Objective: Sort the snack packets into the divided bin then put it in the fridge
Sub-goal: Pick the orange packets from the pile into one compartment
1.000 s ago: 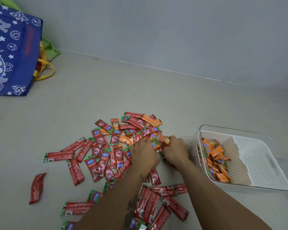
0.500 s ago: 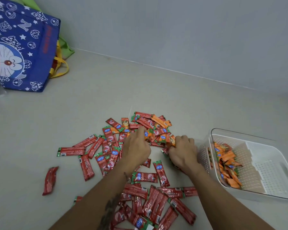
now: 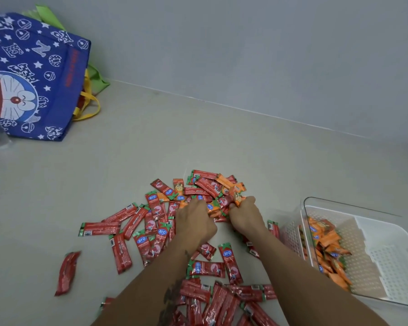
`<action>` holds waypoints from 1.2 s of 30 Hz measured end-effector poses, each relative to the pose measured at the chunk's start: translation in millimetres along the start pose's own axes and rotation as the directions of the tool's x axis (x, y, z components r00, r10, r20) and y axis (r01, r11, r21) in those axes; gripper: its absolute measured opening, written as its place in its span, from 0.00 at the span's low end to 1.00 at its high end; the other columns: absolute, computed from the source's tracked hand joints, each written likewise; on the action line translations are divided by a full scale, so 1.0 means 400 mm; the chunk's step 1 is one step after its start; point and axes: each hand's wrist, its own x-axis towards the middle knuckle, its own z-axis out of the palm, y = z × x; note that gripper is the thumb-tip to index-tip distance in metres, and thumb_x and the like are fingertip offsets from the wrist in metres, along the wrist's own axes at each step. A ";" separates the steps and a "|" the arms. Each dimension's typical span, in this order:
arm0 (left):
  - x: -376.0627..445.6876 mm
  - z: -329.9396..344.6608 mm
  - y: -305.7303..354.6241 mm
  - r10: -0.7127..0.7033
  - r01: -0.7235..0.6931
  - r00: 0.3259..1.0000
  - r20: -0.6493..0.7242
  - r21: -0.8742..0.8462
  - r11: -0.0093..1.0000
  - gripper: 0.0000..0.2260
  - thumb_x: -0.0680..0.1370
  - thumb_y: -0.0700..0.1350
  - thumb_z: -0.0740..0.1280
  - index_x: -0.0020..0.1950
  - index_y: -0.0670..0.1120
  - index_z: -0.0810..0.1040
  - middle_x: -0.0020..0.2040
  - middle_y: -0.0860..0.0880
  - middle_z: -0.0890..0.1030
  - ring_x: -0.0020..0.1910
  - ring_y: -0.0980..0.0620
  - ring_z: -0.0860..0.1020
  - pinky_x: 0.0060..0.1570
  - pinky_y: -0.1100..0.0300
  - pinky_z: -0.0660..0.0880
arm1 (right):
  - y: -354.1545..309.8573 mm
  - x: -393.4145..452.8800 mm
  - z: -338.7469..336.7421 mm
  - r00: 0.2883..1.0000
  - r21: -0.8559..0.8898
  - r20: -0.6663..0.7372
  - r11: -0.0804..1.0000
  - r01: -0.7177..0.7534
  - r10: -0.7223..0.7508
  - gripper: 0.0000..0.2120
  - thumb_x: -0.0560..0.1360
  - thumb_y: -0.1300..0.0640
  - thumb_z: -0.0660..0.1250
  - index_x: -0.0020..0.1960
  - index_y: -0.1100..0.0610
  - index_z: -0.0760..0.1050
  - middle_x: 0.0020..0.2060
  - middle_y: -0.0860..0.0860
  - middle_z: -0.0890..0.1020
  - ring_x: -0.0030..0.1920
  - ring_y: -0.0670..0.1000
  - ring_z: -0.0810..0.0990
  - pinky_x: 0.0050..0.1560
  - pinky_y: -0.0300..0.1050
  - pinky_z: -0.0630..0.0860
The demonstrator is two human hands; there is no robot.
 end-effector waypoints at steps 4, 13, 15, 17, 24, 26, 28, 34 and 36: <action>-0.020 -0.004 -0.011 0.006 -0.005 1.000 0.008 -0.046 0.999 0.08 0.74 0.49 0.64 0.49 0.48 0.69 0.53 0.49 0.70 0.49 0.49 0.71 0.60 0.50 0.69 | -0.007 0.003 0.019 0.999 -0.092 -0.053 0.996 0.004 -0.009 0.24 0.75 0.46 0.66 0.62 0.59 0.64 0.58 0.57 0.77 0.57 0.61 0.78 0.53 0.53 0.76; -0.029 -0.010 -0.035 -0.042 0.012 0.997 -0.071 -0.375 0.927 0.07 0.71 0.53 0.60 0.45 0.52 0.68 0.39 0.53 0.73 0.39 0.49 0.72 0.42 0.52 0.69 | 0.025 -0.003 -0.030 1.000 -0.065 0.024 0.998 -0.019 0.020 0.11 0.75 0.49 0.61 0.42 0.56 0.74 0.41 0.53 0.80 0.41 0.54 0.79 0.40 0.46 0.74; -0.028 -0.020 -0.044 -0.047 0.005 0.994 -0.097 -0.386 0.923 0.07 0.72 0.53 0.61 0.42 0.50 0.68 0.35 0.52 0.75 0.35 0.48 0.73 0.39 0.52 0.70 | 0.044 -0.007 -0.056 0.999 -0.039 -0.007 0.998 -0.039 0.038 0.09 0.73 0.52 0.62 0.43 0.57 0.77 0.41 0.54 0.81 0.41 0.54 0.80 0.39 0.46 0.75; -0.027 -0.035 -0.051 -0.058 -0.003 0.990 -0.131 -0.418 0.908 0.07 0.74 0.51 0.62 0.41 0.49 0.70 0.33 0.49 0.76 0.33 0.46 0.75 0.36 0.51 0.72 | 0.053 -0.014 -0.074 0.998 -0.007 -0.053 0.999 -0.031 0.030 0.06 0.72 0.55 0.63 0.42 0.56 0.77 0.39 0.53 0.82 0.40 0.54 0.81 0.41 0.48 0.77; 0.007 -0.094 -0.077 -0.100 0.034 0.980 -0.172 -0.352 0.935 0.06 0.76 0.49 0.60 0.53 0.52 0.69 0.34 0.49 0.77 0.32 0.47 0.76 0.40 0.49 0.75 | 0.020 0.000 -0.092 0.993 0.077 -0.067 0.991 0.106 -0.101 0.06 0.72 0.64 0.61 0.40 0.57 0.74 0.35 0.53 0.80 0.36 0.53 0.78 0.35 0.45 0.72; 0.016 -0.108 -0.096 -0.120 0.084 0.985 -0.122 -0.265 0.961 0.10 0.75 0.48 0.61 0.56 0.52 0.69 0.39 0.51 0.78 0.39 0.48 0.77 0.49 0.48 0.74 | 0.003 0.014 -0.084 0.993 0.109 -0.038 0.987 0.114 -0.111 0.05 0.74 0.64 0.62 0.43 0.56 0.74 0.39 0.52 0.82 0.40 0.52 0.79 0.40 0.47 0.76; 0.021 -0.113 -0.117 -0.116 0.109 0.992 -0.044 -0.141 0.984 0.12 0.74 0.48 0.63 0.57 0.51 0.71 0.46 0.51 0.79 0.48 0.46 0.78 0.56 0.48 0.72 | -0.012 0.038 -0.075 0.990 0.103 -0.009 0.985 0.140 -0.140 0.03 0.76 0.60 0.64 0.44 0.53 0.73 0.42 0.52 0.82 0.43 0.53 0.80 0.46 0.51 0.78; 0.029 -0.106 -0.150 -0.025 0.021 0.998 0.058 0.066 0.998 0.23 0.77 0.51 0.67 0.72 0.51 0.69 0.63 0.47 0.79 0.62 0.44 0.75 0.65 0.49 0.68 | -0.049 0.130 -0.063 0.980 -0.085 0.012 0.976 0.199 -0.199 0.05 0.75 0.56 0.65 0.50 0.54 0.73 0.44 0.51 0.80 0.42 0.52 0.77 0.39 0.46 0.71; 0.030 -0.107 -0.151 -0.004 -0.002 0.998 0.068 0.095 0.995 0.21 0.77 0.52 0.66 0.69 0.51 0.70 0.63 0.48 0.78 0.62 0.44 0.75 0.65 0.48 0.66 | -0.059 0.151 -0.057 0.970 -0.142 0.055 0.960 0.242 -0.237 0.11 0.73 0.57 0.65 0.55 0.52 0.74 0.47 0.51 0.80 0.45 0.53 0.77 0.42 0.45 0.70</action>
